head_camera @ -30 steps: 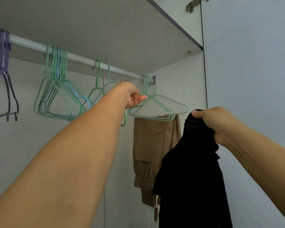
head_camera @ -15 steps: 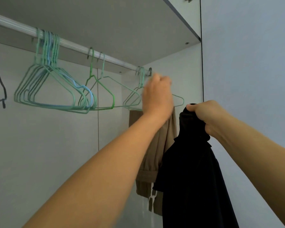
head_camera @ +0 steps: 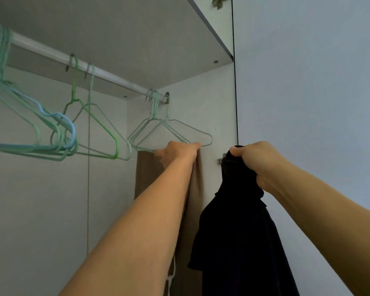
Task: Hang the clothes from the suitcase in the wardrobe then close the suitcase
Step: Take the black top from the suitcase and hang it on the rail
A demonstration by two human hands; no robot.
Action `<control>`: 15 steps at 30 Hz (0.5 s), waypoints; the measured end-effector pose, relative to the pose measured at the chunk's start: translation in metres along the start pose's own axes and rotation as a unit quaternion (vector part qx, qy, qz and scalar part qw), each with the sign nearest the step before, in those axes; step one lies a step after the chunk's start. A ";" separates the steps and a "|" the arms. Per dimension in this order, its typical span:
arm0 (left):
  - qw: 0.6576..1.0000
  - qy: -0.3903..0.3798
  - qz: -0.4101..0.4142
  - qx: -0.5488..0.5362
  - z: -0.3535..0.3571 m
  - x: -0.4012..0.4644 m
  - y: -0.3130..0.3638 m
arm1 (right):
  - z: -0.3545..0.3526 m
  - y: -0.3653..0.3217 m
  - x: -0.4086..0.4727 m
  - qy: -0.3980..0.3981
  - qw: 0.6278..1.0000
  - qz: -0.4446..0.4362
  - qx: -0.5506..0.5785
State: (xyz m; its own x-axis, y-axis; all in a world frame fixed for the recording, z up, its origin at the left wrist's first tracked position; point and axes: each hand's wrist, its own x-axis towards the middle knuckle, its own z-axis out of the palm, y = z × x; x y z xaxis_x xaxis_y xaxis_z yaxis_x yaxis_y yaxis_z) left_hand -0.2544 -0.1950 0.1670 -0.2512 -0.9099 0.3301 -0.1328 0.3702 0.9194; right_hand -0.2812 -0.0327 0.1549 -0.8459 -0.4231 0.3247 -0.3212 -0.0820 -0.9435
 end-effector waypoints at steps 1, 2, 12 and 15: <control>1.000 0.001 0.001 0.000 0.002 0.005 0.001 | 0.001 0.001 0.003 -0.001 1.000 0.000 -0.004; 1.000 0.004 0.005 0.005 0.004 0.009 0.002 | 0.003 0.003 0.005 -0.001 1.000 -0.001 -0.005; 0.998 -0.018 0.062 0.007 0.017 0.030 -0.010 | 0.016 0.009 0.019 -0.008 1.000 -0.006 -0.023; 0.998 -0.003 0.064 -0.013 0.007 0.020 -0.008 | 0.022 0.008 0.017 -0.010 1.000 -0.006 -0.015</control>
State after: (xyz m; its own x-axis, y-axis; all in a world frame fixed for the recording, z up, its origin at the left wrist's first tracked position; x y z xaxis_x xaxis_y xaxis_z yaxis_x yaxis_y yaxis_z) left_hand -0.2656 -0.2149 0.1650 -0.2710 -0.8539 0.4443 -0.0738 0.4787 0.8749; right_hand -0.2892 -0.0604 0.1511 -0.8333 -0.4402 0.3344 -0.3445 -0.0596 -0.9369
